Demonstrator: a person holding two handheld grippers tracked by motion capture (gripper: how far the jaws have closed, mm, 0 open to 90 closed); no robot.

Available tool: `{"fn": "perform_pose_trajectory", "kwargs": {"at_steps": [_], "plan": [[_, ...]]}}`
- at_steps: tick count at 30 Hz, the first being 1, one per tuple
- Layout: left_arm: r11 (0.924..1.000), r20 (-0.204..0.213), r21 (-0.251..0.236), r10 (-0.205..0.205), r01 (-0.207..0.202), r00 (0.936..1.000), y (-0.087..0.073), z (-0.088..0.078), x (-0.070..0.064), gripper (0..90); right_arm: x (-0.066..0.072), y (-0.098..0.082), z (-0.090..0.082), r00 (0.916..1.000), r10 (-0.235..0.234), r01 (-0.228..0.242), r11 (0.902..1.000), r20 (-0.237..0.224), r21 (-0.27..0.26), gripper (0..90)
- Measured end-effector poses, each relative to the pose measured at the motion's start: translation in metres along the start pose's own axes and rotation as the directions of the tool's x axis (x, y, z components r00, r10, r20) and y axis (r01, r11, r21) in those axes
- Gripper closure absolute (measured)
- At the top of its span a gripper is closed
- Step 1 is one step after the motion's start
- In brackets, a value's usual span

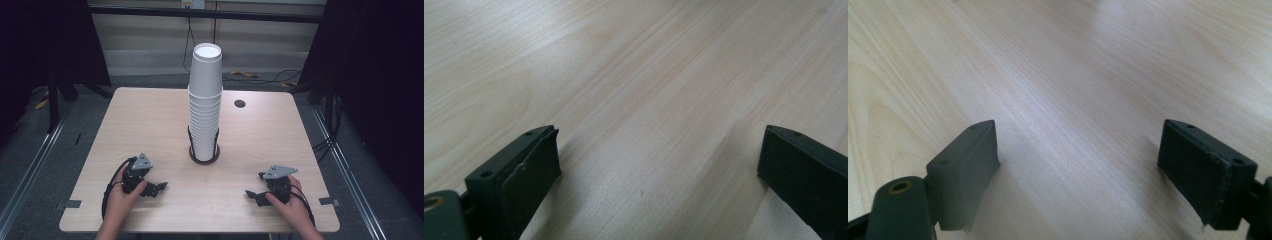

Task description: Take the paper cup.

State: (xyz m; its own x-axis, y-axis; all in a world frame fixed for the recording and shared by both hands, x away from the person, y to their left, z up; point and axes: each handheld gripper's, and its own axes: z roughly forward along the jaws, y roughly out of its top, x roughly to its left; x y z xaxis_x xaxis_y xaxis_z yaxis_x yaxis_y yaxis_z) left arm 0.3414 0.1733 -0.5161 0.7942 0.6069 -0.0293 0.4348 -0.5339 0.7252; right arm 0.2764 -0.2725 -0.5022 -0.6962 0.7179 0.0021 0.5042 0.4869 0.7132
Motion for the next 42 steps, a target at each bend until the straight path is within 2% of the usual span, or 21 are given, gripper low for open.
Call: {"fn": "perform_pose_trajectory", "kwargs": {"at_steps": [10, 15, 16, 21, 23, 25, 26, 29, 30, 31, 32, 33, 34, 35, 36, 37, 38, 39, 40, 41, 42], "plan": [[0.9999, -0.009, 0.012, -0.012, 0.012, 0.9999, 0.000, 0.000, -0.001, 1.6, -0.001, 0.000, 0.000, 0.9996, 0.017, -0.017, 0.9999, 0.023, 0.000, 15.7], [0.9992, -0.035, 0.011, -0.039, 0.039, 0.9987, -0.003, -0.004, -0.005, 1.6, -0.002, 0.000, 0.000, 0.9997, 0.016, -0.016, 0.9999, 0.019, 0.002, 15.2], [0.9985, -0.039, 0.009, -0.054, 0.055, 0.9977, -0.003, -0.005, -0.006, 1.7, -0.002, 0.001, 0.001, 0.9996, 0.018, -0.018, 0.9998, 0.020, 0.005, 14.2], [0.9975, -0.018, 0.049, -0.050, 0.051, 0.9986, 0.000, -0.008, -0.008, 1.8, -0.002, 0.003, 0.003, 0.9995, 0.025, -0.025, 0.9997, 0.020, 0.005, 13.7], [0.9975, -0.010, 0.052, -0.048, 0.048, 0.9988, 0.003, -0.009, -0.008, 1.9, -0.003, 0.004, 0.003, 0.9996, 0.023, -0.023, 0.9997, 0.016, 0.007, 14.0], [0.9976, 0.024, 0.046, -0.053, 0.052, 0.9983, 0.009, -0.011, -0.007, 2.0, -0.005, 0.007, 0.005, 0.9998, 0.017, -0.017, 0.9995, 0.012, 0.025, 14.2], [0.9977, 0.028, 0.043, -0.053, 0.051, 0.9982, 0.011, -0.012, -0.006, 2.0, -0.006, 0.009, 0.005, 0.9999, 0.012, -0.012, 0.9994, 0.007, 0.031, 14.2], [0.9975, 0.050, 0.003, -0.071, 0.071, 0.9963, 0.032, -0.025, 0.001, 2.7, -0.009, 0.019, 0.004, 0.9997, 0.019, -0.019, 0.9996, -0.017, 0.020, 14.3], [0.9975, 0.050, 0.003, -0.071, 0.071, 0.9963, 0.032, -0.025, 0.001, 3.2, -0.009, 0.019, 0.004, 0.9997, 0.019, -0.019, 0.9996, -0.017, 0.020, 14.3], [0.9979, 0.065, -0.019, -0.061, 0.063, 0.9960, 0.047, -0.033, 0.003, 3.4, -0.010, 0.028, 0.002, 0.9997, 0.005, -0.004, 1.0000, -0.023, 0.009, 14.3], [0.9979, 0.065, -0.019, -0.061, 0.063, 0.9960, 0.047, -0.033, 0.003, 3.4, -0.010, 0.028, 0.002, 0.9997, 0.005, -0.004, 1.0000, -0.023, 0.009, 14.3], [0.9981, 0.069, -0.029, -0.051, 0.053, 0.9963, 0.064, -0.042, 0.005, 3.4, -0.012, 0.040, 0.000, 0.9977, 0.029, -0.031, 0.9993, -0.062, -0.022, 14.1], [0.9981, 0.069, -0.029, -0.051, 0.053, 0.9963, 0.064, -0.042, 0.005, 3.5, -0.012, 0.040, 0.000, 0.9977, 0.029, -0.031, 0.9993, -0.062, -0.022, 14.1], [0.9985, 0.064, -0.046, -0.029, 0.032, 0.9976, 0.081, -0.051, 0.005, 3.4, -0.014, 0.053, -0.004, 0.9940, 0.053, -0.059, 0.9965, -0.096, -0.060, 13.6], [0.9985, 0.064, -0.046, -0.029, 0.032, 0.9976, 0.081, -0.051, 0.005, 3.4, -0.014, 0.053, -0.004, 0.9940, 0.053, -0.059, 0.9965, -0.096, -0.060, 13.6], [0.9985, 0.063, -0.052, -0.016, 0.019, 0.9979, 0.090, -0.056, 0.005, 3.4, -0.015, 0.069, -0.009, 0.9963, 0.025, -0.031, 0.9967, -0.082, -0.075, 13.6], [0.9981, 0.074, -0.061, 0.007, -0.002, 0.9972, 0.108, -0.064, 0.005, 3.4, -0.015, 0.077, -0.011, 0.9970, 0.005, -0.012, 0.9961, -0.078, -0.087, 13.5], [0.9980, 0.069, -0.063, 0.010, -0.006, 0.9975, 0.117, -0.068, 0.005, 3.4, -0.015, 0.085, -0.013, 0.9961, -0.004, -0.005, 0.9953, -0.089, -0.097, 13.6], [0.9980, 0.069, -0.063, 0.010, -0.006, 0.9975, 0.117, -0.068, 0.005, 3.4, -0.015, 0.085, -0.013, 0.9961, -0.004, -0.005, 0.9953, -0.089, -0.097, 13.6], [0.9977, 0.067, -0.067, 0.017, -0.012, 0.9976, 0.126, -0.071, 0.004, 3.4, -0.014, 0.101, -0.017, 0.9934, -0.014, 0.000, 0.9929, -0.114, -0.119, 13.5], [0.9972, 0.070, -0.071, 0.026, -0.021, 0.9972, 0.134, -0.074, 0.004, 3.4, -0.013, 0.109, -0.019, 0.9929, -0.019, 0.004, 0.9916, -0.118, -0.129, 13.5]]}}
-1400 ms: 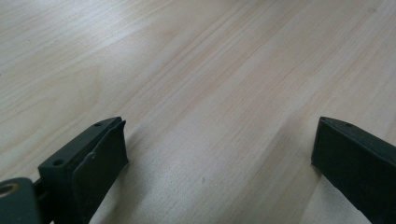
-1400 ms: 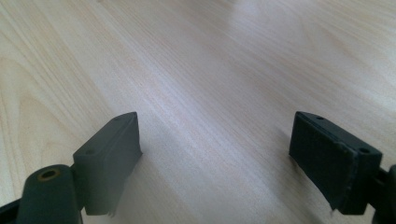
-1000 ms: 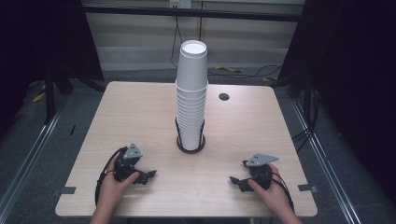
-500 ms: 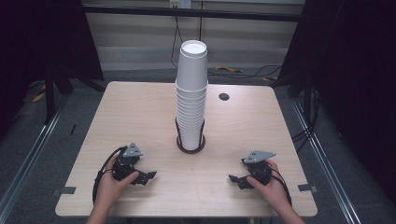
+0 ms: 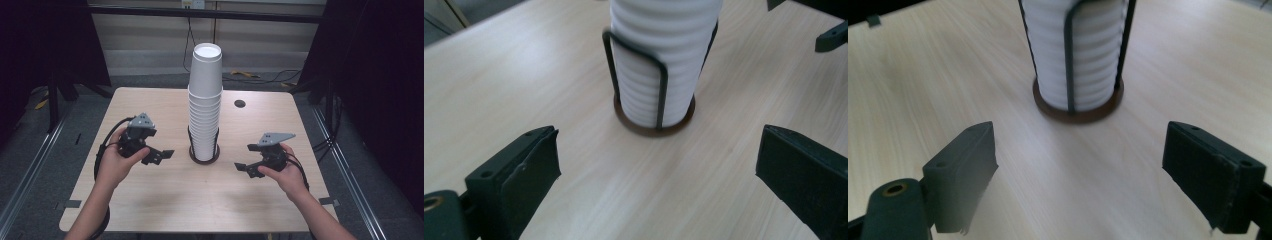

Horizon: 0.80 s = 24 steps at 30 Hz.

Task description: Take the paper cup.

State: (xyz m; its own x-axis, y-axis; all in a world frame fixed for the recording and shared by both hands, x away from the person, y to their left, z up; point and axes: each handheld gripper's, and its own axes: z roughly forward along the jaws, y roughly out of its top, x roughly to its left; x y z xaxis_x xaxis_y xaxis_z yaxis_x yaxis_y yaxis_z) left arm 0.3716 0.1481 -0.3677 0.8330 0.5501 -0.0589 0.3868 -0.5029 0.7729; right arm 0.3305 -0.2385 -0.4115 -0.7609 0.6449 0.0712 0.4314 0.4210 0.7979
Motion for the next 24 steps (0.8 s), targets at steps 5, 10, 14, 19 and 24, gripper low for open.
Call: {"fn": "perform_pose_trajectory", "kwargs": {"at_steps": [5, 10, 14, 19, 24], "plan": [[0.9994, 0.005, -0.029, 0.022, -0.022, 0.9998, 0.037, -0.010, -0.001, 2.6, 0.001, 0.034, -0.005, 0.9999, -0.012, 0.012, 0.9989, -0.012, -0.045, 13.4], [0.9941, 0.021, -0.107, 0.016, -0.013, 0.9997, 0.073, -0.026, 0.001, 1.5, 0.003, 0.074, -0.009, 0.9995, -0.016, 0.014, 0.9961, -0.027, -0.087, 13.4], [0.9905, 0.036, -0.136, 0.023, -0.018, 0.9991, 0.096, -0.030, -0.001, 1.5, 0.004, 0.094, -0.011, 0.9996, -0.029, 0.029, 0.9932, -0.001, -0.112, 13.4], [0.9893, 0.047, -0.145, 0.025, -0.018, 0.9986, 0.115, -0.027, -0.001, 1.5, 0.003, 0.109, -0.010, 1.0000, -0.002, 0.001, 0.9904, -0.002, -0.138, 13.4], [0.9842, 0.047, -0.176, 0.020, -0.011, 0.9987, 0.137, -0.020, 0.000, 1.5, 0.001, 0.126, -0.004, 0.9997, 0.023, -0.022, 0.9864, 0.006, -0.163, 13.4]]}}
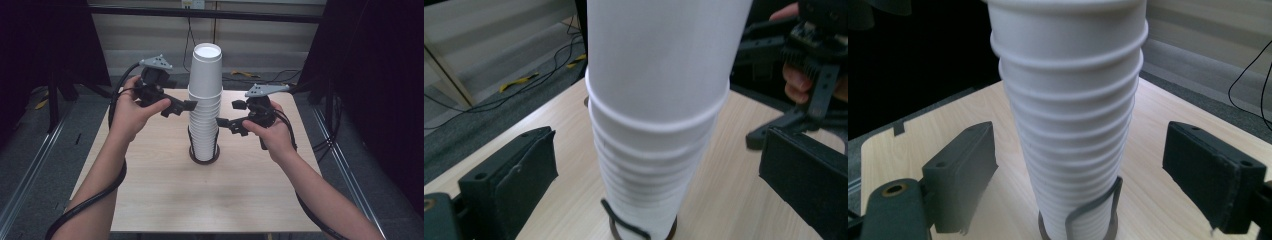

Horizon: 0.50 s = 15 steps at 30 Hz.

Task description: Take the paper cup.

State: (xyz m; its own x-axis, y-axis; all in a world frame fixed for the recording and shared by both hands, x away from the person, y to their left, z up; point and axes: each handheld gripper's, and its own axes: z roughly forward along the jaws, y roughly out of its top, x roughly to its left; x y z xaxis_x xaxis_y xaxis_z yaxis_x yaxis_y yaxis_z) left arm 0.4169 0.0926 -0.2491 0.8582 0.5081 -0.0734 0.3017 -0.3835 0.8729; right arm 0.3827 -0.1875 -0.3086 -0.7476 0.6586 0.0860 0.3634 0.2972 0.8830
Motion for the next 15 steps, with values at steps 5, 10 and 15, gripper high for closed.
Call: {"fn": "perform_pose_trajectory", "kwargs": {"at_steps": [5, 10, 15], "plan": [[0.9998, 0.016, -0.003, 0.017, -0.017, 0.9997, 0.018, 0.015, -0.004, 1.5, 0.005, 0.018, 0.010, 0.9998, -0.015, 0.015, 0.9989, 0.010, -0.044, 13.3], [0.9997, 0.019, -0.001, 0.023, -0.023, 0.9996, 0.023, 0.039, -0.004, 0.0, 0.006, 0.025, 0.018, 0.9999, -0.012, 0.012, 0.9986, 0.000, -0.051, 13.6], [0.9993, 0.027, -0.029, -0.025, 0.025, 0.9993, 0.020, 0.050, 0.000, 0.0, 0.007, 0.023, 0.024, 0.9998, -0.019, 0.019, 0.9985, 0.003, -0.052, 13.6]]}}
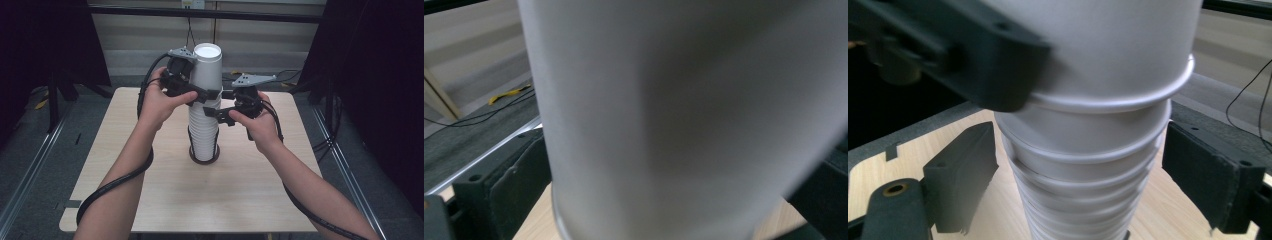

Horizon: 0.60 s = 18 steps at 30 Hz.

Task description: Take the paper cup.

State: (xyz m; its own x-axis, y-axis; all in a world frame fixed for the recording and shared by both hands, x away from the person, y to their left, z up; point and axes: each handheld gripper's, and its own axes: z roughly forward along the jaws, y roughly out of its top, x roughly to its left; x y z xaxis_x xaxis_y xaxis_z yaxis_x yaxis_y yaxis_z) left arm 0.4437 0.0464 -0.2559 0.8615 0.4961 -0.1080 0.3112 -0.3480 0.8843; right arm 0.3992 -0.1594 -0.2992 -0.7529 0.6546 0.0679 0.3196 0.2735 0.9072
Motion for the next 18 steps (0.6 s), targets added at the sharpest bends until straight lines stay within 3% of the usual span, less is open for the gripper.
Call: {"fn": "perform_pose_trajectory", "kwargs": {"at_steps": [9, 10, 11, 15, 18], "plan": [[0.9999, -0.009, 0.000, -0.014, 0.014, 0.9999, -0.001, 0.001, 0.001, 6.4, 0.001, 0.003, 0.000, 0.9998, -0.015, 0.015, 0.9997, 0.012, -0.020, 14.3], [0.9995, -0.010, -0.022, -0.022, 0.022, 0.9997, -0.001, 0.000, 0.000, 6.4, 0.001, 0.003, 0.000, 0.9997, -0.018, 0.018, 0.9996, 0.013, -0.022, 14.3], [0.9962, -0.006, -0.075, -0.044, 0.043, 0.9990, 0.000, -0.004, 0.000, 7.5, 0.001, 0.002, 0.000, 0.9997, -0.018, 0.018, 0.9995, 0.014, -0.027, 14.2], [0.9987, -0.023, -0.050, -0.011, 0.010, 0.9997, 0.006, -0.008, -0.002, 8.4, 0.000, 0.001, 0.001, 0.9999, -0.005, 0.005, 0.9997, 0.011, -0.025, 14.0], [0.9973, -0.026, -0.071, -0.021, 0.020, 0.9994, 0.014, -0.012, -0.004, 8.4, 0.000, 0.001, 0.001, 0.9999, -0.011, 0.011, 0.9997, 0.009, -0.022, 14.2]]}}
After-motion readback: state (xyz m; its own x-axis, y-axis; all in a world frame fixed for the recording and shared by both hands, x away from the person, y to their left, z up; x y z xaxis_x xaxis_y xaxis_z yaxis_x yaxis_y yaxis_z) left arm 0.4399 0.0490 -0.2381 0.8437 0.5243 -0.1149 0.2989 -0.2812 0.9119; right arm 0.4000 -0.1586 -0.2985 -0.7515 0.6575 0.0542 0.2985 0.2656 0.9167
